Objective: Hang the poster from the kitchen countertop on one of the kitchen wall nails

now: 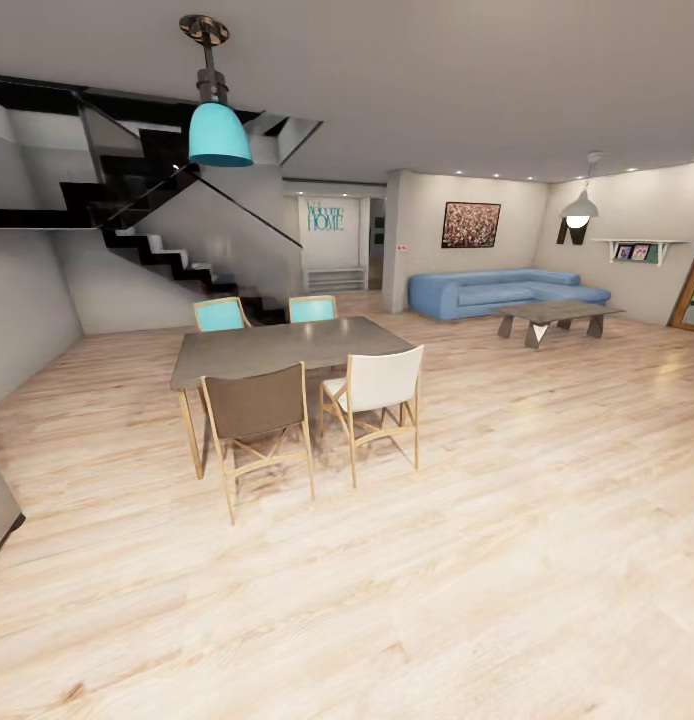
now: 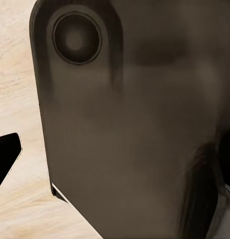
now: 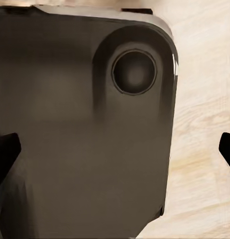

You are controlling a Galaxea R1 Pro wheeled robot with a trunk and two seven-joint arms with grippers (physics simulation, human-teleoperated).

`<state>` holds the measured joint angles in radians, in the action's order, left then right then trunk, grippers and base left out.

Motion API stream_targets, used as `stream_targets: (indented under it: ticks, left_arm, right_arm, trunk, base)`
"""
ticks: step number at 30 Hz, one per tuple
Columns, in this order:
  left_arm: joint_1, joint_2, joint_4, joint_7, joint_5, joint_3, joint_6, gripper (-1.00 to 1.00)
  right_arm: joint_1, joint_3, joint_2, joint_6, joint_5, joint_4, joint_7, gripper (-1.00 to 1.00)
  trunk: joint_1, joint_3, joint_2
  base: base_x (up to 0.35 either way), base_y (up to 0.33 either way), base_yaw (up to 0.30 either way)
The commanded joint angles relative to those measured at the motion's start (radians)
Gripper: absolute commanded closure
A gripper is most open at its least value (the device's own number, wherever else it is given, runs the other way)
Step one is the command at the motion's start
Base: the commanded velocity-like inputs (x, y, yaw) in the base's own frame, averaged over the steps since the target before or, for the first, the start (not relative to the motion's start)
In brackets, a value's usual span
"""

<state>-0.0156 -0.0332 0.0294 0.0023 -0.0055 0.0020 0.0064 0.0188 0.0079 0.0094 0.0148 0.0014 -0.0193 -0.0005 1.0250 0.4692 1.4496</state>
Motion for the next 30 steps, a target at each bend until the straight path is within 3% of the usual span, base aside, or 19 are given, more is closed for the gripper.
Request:
stream_targets:
  ticks: [1, 8, 9, 10, 15, 16, 19, 21, 30]
  left_arm:
    - [-0.001, 0.004, 0.008, 0.0, -0.001, 0.001, 0.001, -1.0]
    - [-0.001, 0.034, 0.047, -0.004, -0.001, 0.011, 0.007, -1.0]
    - [-0.001, 0.037, 0.671, -0.004, -0.001, 0.015, 0.007, -1.0]
    - [-0.001, 0.04, 0.697, -0.004, -0.001, 0.023, 0.006, -1.0]
    - [-0.001, 0.044, 0.723, -0.003, -0.001, 0.078, 0.001, -1.0]
    - [-0.001, 0.045, 0.714, -0.003, 0.0, 0.12, -0.001, -1.0]
    - [-0.001, 0.045, 0.711, -0.003, 0.0, 0.144, -0.001, -1.0]
    - [-0.001, 0.045, 0.705, -0.004, 0.001, 0.167, -0.003, -1.0]
    - [-0.001, 0.045, 0.703, -0.004, 0.0, 0.17, -0.003, -1.0]
  right_arm:
    - [0.006, 0.001, 0.0, 0.006, 0.0, -0.005, 0.0, -1.0]
    - [0.047, 0.004, -0.003, 0.023, 0.006, -0.045, -0.001, -1.0]
    - [0.112, 0.003, -0.004, 0.025, 0.007, -0.619, -0.002, -1.0]
    - [0.113, 0.003, -0.006, 0.026, 0.008, -0.647, -0.002, -1.0]
    - [0.113, 0.003, -0.015, 0.026, 0.015, -0.678, -0.004, -1.0]
    - [0.11, 0.004, -0.018, 0.025, 0.039, -0.679, -0.004, -1.0]
    - [0.108, 0.004, -0.019, 0.026, 0.067, -0.679, -0.004, -1.0]
    - [0.103, 0.003, -0.02, 0.027, 0.107, -0.679, -0.004, -1.0]
    - [0.102, 0.003, -0.02, 0.028, 0.113, -0.679, -0.005, -1.0]
  trunk:
    - [0.0, 0.001, 0.0]
    - [0.0, 0.001, 0.0]
    - [0.0, 0.001, 0.0]
    - [0.0, 0.001, 0.0]
    - [0.0, 0.001, 0.0]
    - [0.0, 0.001, 0.0]
    - [0.0, 0.001, 0.0]
    - [0.0, 0.001, 0.0]
    - [0.0, 0.001, 0.0]
  base:
    - [0.0, 0.0, 0.0]
    - [0.0, 0.0, 0.0]
    - [0.0, 0.0, 0.0]
    - [0.0, 0.0, 0.0]
    - [0.0, 0.0, 0.0]
    - [0.0, 0.0, 0.0]
    - [0.0, 0.0, 0.0]
    - [0.0, 0.0, 0.0]
    - [0.0, 0.0, 0.167]
